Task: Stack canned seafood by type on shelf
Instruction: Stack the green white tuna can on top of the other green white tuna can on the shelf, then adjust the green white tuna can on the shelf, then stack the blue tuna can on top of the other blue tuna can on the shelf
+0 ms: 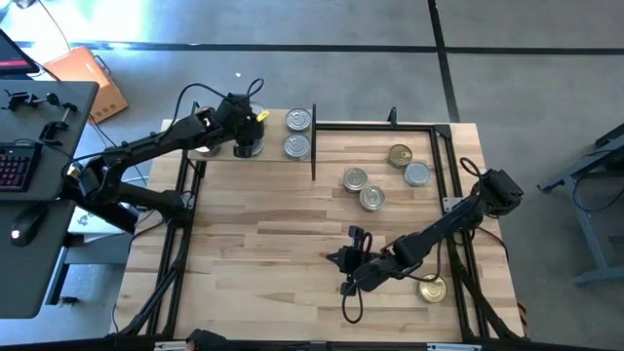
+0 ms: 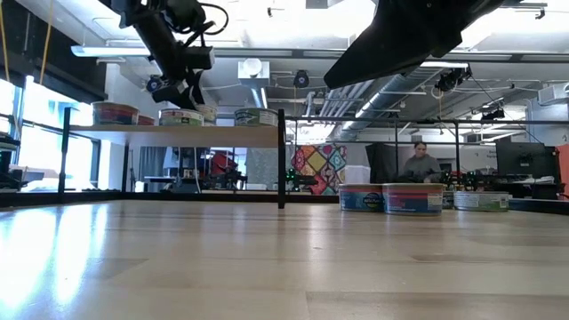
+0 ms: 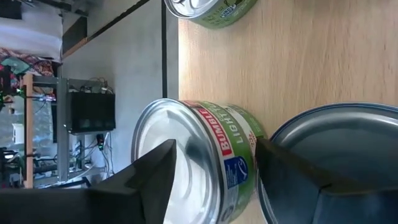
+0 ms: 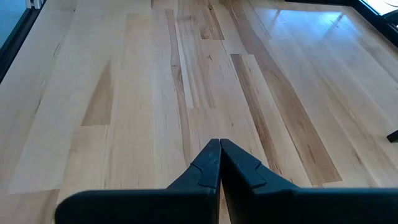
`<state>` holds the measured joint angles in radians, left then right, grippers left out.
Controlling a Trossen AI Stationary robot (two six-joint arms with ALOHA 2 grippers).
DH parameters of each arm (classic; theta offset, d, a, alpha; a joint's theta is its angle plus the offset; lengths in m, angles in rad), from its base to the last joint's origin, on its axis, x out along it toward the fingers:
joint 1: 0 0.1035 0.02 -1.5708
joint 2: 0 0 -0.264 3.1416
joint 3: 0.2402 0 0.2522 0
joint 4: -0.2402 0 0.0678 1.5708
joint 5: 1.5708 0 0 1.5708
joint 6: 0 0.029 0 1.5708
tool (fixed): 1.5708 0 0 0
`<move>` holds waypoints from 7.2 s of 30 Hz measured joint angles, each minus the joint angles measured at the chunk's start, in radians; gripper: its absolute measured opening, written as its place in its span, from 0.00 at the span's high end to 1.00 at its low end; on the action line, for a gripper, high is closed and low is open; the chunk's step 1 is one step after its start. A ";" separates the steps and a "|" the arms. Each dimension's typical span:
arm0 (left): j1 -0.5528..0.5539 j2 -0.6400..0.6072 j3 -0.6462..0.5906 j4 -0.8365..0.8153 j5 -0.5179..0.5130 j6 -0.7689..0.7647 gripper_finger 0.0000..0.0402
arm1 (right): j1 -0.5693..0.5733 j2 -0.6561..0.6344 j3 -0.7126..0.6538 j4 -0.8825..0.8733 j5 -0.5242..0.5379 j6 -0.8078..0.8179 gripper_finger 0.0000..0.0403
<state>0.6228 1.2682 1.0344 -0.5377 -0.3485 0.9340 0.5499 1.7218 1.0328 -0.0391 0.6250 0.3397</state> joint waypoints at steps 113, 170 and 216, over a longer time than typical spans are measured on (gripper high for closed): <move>-0.927 0.224 -0.343 1.062 0.231 -0.593 0.99 | -0.222 -0.334 -0.511 -0.129 0.047 -0.238 0.60; -0.884 0.758 -0.162 1.414 0.094 -0.277 0.31 | -0.227 -0.332 -0.388 0.134 -0.433 -0.131 1.00; -1.031 0.601 -0.052 0.946 -0.387 -0.251 0.54 | 0.061 -0.337 -0.222 -0.008 0.055 -0.165 1.00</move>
<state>-0.4085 1.8693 0.9825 0.4080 -0.7356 0.6834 0.6112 1.3846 0.8111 -0.0474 0.6802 0.1747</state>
